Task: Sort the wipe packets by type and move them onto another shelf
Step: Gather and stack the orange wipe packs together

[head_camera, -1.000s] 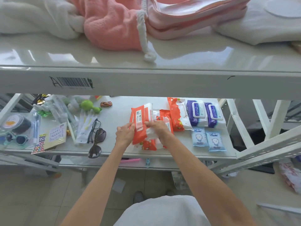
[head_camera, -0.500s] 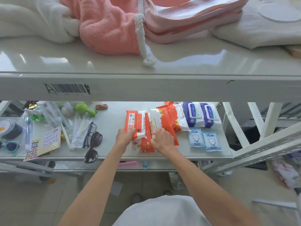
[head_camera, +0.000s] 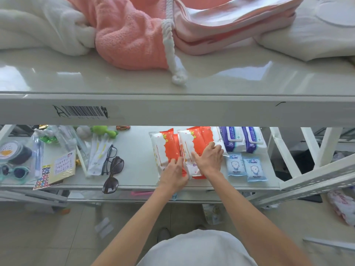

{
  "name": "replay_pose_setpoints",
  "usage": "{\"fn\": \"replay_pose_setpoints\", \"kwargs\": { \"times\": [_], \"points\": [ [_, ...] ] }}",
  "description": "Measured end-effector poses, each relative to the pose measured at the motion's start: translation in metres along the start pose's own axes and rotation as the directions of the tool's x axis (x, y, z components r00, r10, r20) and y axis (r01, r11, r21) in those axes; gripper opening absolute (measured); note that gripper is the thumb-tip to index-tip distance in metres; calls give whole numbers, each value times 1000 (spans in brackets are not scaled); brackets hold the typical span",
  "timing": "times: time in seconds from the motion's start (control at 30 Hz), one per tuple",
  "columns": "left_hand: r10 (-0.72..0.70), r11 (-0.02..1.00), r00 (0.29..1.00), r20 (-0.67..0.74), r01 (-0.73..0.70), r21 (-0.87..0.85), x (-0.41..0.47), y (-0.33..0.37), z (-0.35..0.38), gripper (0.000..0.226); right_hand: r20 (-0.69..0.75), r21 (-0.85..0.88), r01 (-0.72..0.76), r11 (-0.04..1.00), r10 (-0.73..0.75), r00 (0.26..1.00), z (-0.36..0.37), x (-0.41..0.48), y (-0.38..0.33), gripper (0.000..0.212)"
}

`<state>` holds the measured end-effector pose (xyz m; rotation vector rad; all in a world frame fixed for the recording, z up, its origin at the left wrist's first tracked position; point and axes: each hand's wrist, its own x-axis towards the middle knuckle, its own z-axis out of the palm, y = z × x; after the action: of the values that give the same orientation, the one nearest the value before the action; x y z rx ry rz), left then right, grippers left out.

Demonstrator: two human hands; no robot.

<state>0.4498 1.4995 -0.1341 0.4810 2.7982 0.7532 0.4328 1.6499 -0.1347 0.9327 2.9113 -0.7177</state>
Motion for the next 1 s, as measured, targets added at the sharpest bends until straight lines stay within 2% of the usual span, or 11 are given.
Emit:
{"fn": "replay_pose_setpoints", "kwargs": {
  "times": [0.1,0.2,0.27,0.3,0.4,0.47,0.57,0.77,0.83,0.9,1.0],
  "points": [
    [-112,971,989,-99,88,-220,5,-6,-15,24,98,64,-35,997,28,995,0,6,7,78],
    [-356,934,898,-259,334,-127,19,-29,-28,57,157,61,-66,996,56,986,-2,11,7,85],
    [-540,839,834,-109,524,-145,29,-42,-30,77,162,40,-69,997,62,985,-3,12,4,85],
    [-583,788,813,3,566,-240,35,-47,-31,78,165,29,-73,997,67,984,-1,13,4,84],
    [-612,544,758,225,611,-575,44,-60,-34,60,233,33,-109,994,98,968,-3,18,5,82],
    [-641,457,723,258,629,-628,41,-73,-40,51,315,69,-163,984,133,940,-10,22,9,61],
    [-674,469,700,235,652,-596,34,-94,-48,52,382,174,-270,947,188,905,-7,28,19,53],
    [-570,537,781,255,589,-604,32,-65,-48,42,431,318,-347,883,192,882,15,35,40,92],
    [-580,583,782,227,594,-554,35,-48,-38,51,453,357,-379,854,197,869,21,42,49,100],
    [-629,651,753,191,645,-400,37,-33,-24,62,472,386,-391,835,186,862,38,54,66,104],
    [-629,692,760,162,642,-329,40,-23,-11,88,475,395,-407,824,196,858,32,50,63,95]
  ]
}}
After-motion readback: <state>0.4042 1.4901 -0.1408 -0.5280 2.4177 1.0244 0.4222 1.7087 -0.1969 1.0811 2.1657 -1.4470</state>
